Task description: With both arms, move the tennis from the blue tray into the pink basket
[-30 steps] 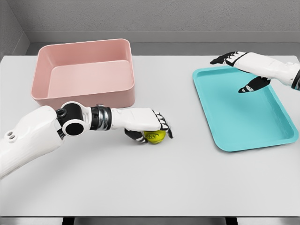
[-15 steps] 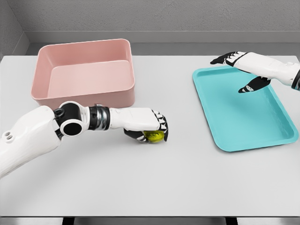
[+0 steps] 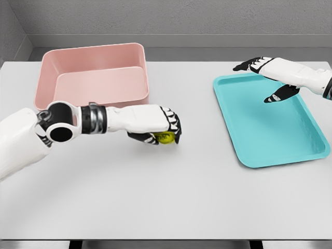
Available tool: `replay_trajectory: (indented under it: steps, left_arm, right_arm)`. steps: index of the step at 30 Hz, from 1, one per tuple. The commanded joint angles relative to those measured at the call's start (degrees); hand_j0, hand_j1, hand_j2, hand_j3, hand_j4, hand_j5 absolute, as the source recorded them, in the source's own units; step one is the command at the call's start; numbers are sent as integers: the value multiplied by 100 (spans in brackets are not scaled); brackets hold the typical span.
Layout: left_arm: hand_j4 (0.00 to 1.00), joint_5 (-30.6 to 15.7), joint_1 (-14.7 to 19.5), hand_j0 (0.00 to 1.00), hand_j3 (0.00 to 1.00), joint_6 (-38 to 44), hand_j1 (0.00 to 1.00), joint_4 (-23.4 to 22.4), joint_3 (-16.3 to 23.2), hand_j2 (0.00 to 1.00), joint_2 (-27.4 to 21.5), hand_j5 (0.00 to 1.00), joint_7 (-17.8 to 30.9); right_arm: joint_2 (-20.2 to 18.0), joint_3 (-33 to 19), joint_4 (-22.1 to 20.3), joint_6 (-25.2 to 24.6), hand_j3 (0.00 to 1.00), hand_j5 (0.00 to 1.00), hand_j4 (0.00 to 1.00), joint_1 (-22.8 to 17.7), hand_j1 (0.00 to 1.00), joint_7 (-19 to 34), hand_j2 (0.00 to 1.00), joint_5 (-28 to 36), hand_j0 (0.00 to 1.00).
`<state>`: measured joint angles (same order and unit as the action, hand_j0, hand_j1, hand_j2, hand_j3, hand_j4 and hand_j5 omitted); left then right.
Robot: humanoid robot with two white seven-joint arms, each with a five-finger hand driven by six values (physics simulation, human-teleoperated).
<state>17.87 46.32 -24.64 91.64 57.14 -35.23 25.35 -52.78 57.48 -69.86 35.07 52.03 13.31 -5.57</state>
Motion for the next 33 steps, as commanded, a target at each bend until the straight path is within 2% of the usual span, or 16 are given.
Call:
replay_trajectory:
  steps: [1, 13, 23, 33]
  left_arm:
    - [57, -91, 0, 57, 57, 3, 57, 29, -116, 57, -36, 57, -4]
    - [57, -284, 158, 57, 57, -111, 57, 91, -379, 57, -353, 57, 4]
    - [57, -478, 448, 57, 57, -217, 57, 29, -485, 57, -537, 57, 5]
    - [57, -583, 686, 57, 57, -287, 57, -472, -538, 57, -581, 57, 5]
  right_arm:
    - [-5, -8, -1, -7, 100, 100, 100, 0, 100, -4, 100, 38, 100]
    - [-49, -8, -1, -7, 100, 100, 100, 0, 100, -4, 100, 38, 100]
    - [-49, -8, -1, -7, 100, 100, 100, 9, 100, -4, 100, 38, 100]
    - [-49, -8, -28, -7, 100, 100, 100, 9, 100, -4, 100, 38, 100]
